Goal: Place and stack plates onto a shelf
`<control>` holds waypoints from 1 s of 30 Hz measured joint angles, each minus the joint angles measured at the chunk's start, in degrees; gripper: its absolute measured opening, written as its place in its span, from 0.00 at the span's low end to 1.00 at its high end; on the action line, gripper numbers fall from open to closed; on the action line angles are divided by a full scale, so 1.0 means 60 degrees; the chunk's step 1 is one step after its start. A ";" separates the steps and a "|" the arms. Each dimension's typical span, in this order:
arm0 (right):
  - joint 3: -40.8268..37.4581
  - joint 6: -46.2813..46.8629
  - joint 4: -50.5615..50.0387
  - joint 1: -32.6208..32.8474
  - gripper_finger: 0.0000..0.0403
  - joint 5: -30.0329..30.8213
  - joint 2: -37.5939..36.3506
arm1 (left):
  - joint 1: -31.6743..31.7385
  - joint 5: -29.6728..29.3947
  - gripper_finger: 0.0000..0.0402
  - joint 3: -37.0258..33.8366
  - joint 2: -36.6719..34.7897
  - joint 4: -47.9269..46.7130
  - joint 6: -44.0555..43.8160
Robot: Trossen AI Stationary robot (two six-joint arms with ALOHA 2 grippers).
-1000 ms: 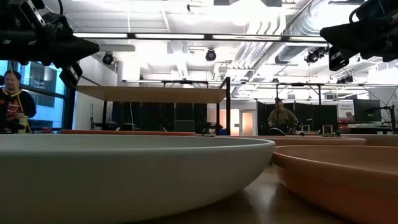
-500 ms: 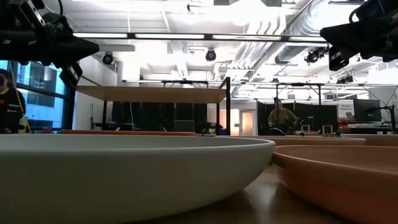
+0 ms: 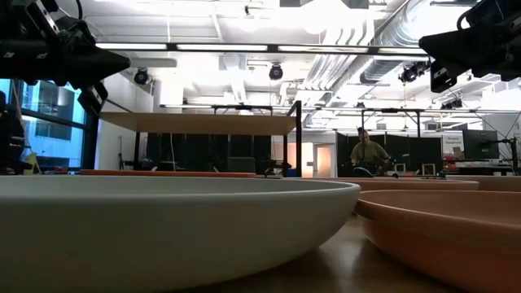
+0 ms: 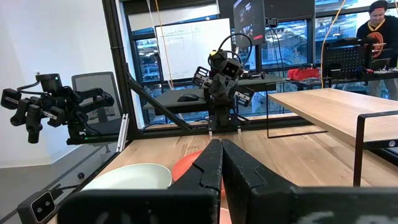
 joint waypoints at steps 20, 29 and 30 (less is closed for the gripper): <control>0.0060 0.7398 0.5226 -0.0003 0.00 0.4081 0.0531 | -0.0001 0.0000 0.00 0.0000 0.0001 -0.0001 0.0000; 0.2844 0.4936 0.5933 -0.0003 0.00 0.4007 0.4396 | -0.0001 -0.0001 0.00 0.0000 0.0001 0.0002 0.0000; 0.3278 0.4829 0.5222 -0.0003 0.00 0.3989 0.4863 | -0.0001 -0.0003 0.00 0.0000 0.0000 -0.0001 0.0000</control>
